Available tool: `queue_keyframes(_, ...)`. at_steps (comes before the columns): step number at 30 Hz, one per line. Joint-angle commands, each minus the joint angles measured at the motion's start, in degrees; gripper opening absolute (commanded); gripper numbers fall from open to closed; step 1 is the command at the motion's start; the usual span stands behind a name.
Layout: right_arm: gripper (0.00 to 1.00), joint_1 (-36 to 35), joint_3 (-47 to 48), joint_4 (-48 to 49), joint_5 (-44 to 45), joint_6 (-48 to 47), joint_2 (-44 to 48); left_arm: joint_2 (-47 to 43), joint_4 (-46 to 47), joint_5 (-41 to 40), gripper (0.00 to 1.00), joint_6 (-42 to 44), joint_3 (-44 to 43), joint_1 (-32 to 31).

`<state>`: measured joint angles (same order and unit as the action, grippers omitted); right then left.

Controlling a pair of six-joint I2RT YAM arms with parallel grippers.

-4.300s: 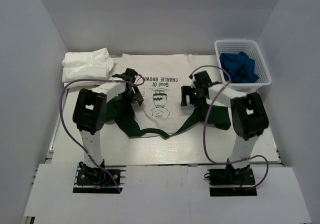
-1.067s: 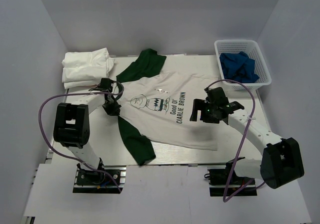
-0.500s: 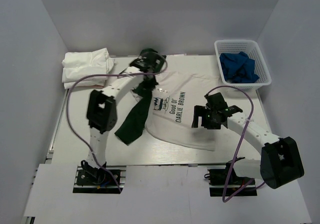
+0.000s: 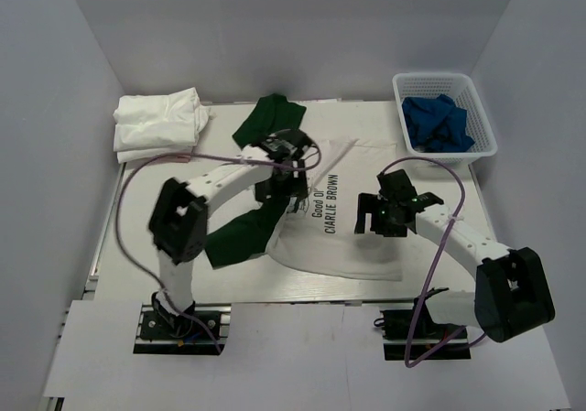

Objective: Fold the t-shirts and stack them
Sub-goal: Flatten out the tshirt

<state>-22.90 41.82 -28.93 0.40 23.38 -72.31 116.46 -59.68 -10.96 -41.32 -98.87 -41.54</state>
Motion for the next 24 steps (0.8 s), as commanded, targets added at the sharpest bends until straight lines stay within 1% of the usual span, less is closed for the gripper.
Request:
queue_keyframes(1, 0.90, 0.2, -0.3, 1.2, 0.1, -0.4, -1.2, -15.7, 1.4, -5.9, 1.00, -3.4, 10.3, 3.0)
queue_keyframes(2, 0.90, 0.4, -0.3, 1.2, 0.0, -0.4, -1.3, -17.9, 1.4, -5.9, 1.00, -3.9, 15.3, 4.2)
queue_keyframes(3, 0.90, 0.4, -0.4, 1.2, 0.4, -0.7, -2.0, -21.7, 2.8, -5.9, 1.00, -3.9, 17.8, 4.8)
queue_keyframes(5, 0.90, 0.5, -0.3, 1.3, 0.6, -1.0, -2.8, -24.4, 3.5, -5.2, 1.00, -4.6, 24.1, 6.9)
queue_keyframes(6, 0.90, 0.4, -0.3, 1.2, 0.7, -1.1, -3.4, -26.3, 4.0, -3.9, 1.00, -4.6, 25.9, 7.5)
queue_keyframes(10, 0.90, 0.4, 0.0, 1.5, 1.0, -1.4, -4.6, -28.8, 7.3, -3.9, 1.00, -5.3, 35.4, 11.3)
queue_keyframes(11, 0.90, 0.5, 0.1, 1.5, 0.9, -1.8, -4.9, -29.4, 8.1, -3.9, 1.00, -5.3, 36.7, 13.2)
queue_keyframes(14, 0.90, 0.4, 0.3, 1.7, 0.9, -1.8, -5.6, -28.6, 11.9, -3.3, 1.00, -5.3, 41.2, 16.0)
queue_keyframes(18, 0.90, 0.6, 0.5, 1.9, 0.7, -1.7, -6.3, -25.9, 13.9, -2.6, 1.00, -5.8, 43.8, 20.0)
queue_keyframes(22, 0.90, 0.5, 0.4, 1.9, 0.6, -1.8, -6.4, -23.5, 18.2, -0.3, 1.00, -5.8, 46.9, 22.1)
queue_keyframes(23, 0.90, 0.6, 0.5, 2.0, 0.6, -2.1, -6.7, -22.4, 19.8, 0.4, 0.97, -5.8, 47.8, 22.1)
queue_keyframes(24, 0.90, 0.6, 0.5, 2.1, 0.5, -2.0, -6.7, -21.8, 20.6, 2.1, 0.88, -5.3, 48.5, 22.7)
